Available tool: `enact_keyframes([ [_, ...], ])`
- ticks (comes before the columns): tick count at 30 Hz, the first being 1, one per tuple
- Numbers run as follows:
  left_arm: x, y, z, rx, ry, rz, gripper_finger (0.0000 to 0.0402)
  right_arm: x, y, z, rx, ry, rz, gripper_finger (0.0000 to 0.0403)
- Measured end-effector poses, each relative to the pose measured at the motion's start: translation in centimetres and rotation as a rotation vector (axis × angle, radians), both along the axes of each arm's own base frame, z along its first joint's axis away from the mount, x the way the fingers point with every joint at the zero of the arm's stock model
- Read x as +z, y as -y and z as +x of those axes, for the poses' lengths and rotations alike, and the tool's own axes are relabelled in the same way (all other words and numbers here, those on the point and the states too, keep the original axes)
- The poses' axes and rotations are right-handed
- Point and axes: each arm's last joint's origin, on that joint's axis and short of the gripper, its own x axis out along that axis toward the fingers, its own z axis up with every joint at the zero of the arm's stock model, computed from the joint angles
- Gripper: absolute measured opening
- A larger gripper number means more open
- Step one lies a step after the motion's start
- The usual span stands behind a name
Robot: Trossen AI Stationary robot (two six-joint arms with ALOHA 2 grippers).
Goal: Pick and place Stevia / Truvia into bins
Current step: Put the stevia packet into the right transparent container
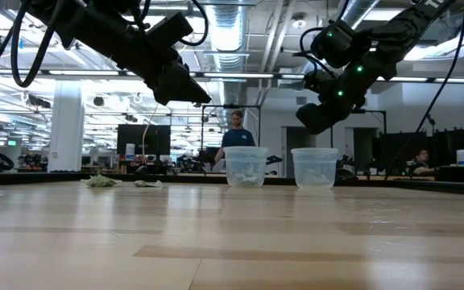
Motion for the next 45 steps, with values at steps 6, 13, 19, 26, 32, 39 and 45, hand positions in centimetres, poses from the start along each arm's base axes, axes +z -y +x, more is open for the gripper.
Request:
enact_keyframes([
  [6, -0.1, 0.0, 0.0, 0.0, -0.014, 0.002, 0.0148, 0.2, 0.0, 0.2, 0.01, 0.027, -0.012, 0.0127],
  [13, -1.9, -1.3, -1.0, 0.085, -0.18, -0.046, 0.0148, 1.1, -1.8, 1.7, 0.161, 0.077, -0.061, 0.0159],
  [19, -3.9, -3.3, -2.9, 0.273, -0.293, -0.269, 0.0148, 1.6, -3.5, 2.6, 0.309, 0.098, -0.087, 0.0167],
  [26, -4.6, -4.2, -3.7, 0.349, -0.307, -0.462, 0.0145, 1.8, -4.0, 2.9, 0.334, 0.104, -0.103, 0.0164],
  [32, -4.6, -5.7, -4.1, 0.462, -0.257, -0.487, 0.0144, 1.8, -4.0, 2.9, 0.334, 0.105, -0.103, 0.0166],
  [39, -5.6, -7.6, -5.3, 0.529, -0.284, -0.583, 0.0144, 1.8, -4.0, 2.9, 0.339, 0.105, -0.101, 0.0165],
  [45, -6.4, -8.5, -6.0, 0.535, -0.264, -0.622, 0.0144, 1.8, -4.0, 2.9, 0.36, 0.11, -0.09, 0.0166],
])
